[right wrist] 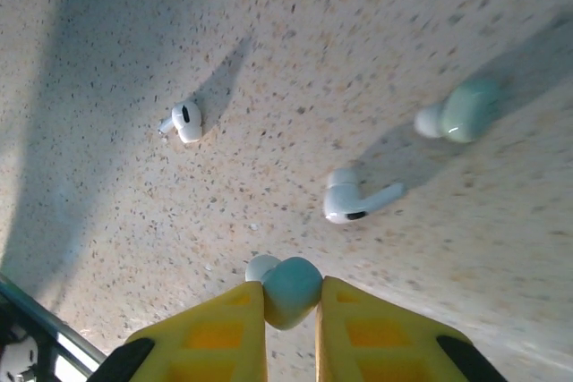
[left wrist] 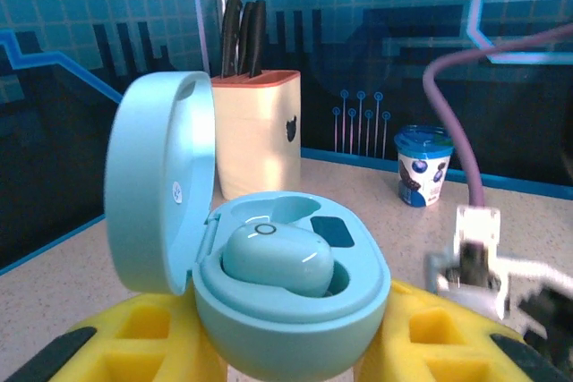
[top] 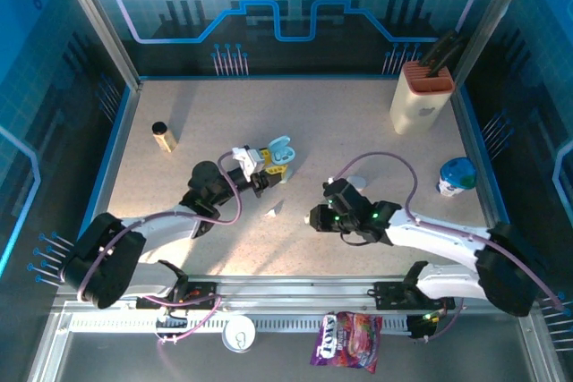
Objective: Insert the wireless bluetooth earbuds into the charging case
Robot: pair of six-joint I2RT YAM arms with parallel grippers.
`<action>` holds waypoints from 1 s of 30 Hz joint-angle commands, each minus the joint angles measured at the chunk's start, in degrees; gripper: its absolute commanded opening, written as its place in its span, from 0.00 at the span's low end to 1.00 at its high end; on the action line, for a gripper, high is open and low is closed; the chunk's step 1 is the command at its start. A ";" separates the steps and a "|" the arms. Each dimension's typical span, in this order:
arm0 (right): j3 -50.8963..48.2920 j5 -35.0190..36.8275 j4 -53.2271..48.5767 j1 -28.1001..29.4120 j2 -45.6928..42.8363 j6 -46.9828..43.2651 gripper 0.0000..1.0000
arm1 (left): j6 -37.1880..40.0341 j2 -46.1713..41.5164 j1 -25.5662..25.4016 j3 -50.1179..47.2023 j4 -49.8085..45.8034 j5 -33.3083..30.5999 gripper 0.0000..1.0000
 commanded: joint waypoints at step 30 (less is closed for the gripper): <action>39.47 -7.30 -30.25 -5.79 6.21 -55.83 0.16 | 5.13 -6.03 -6.14 -5.88 -7.63 -0.07 0.23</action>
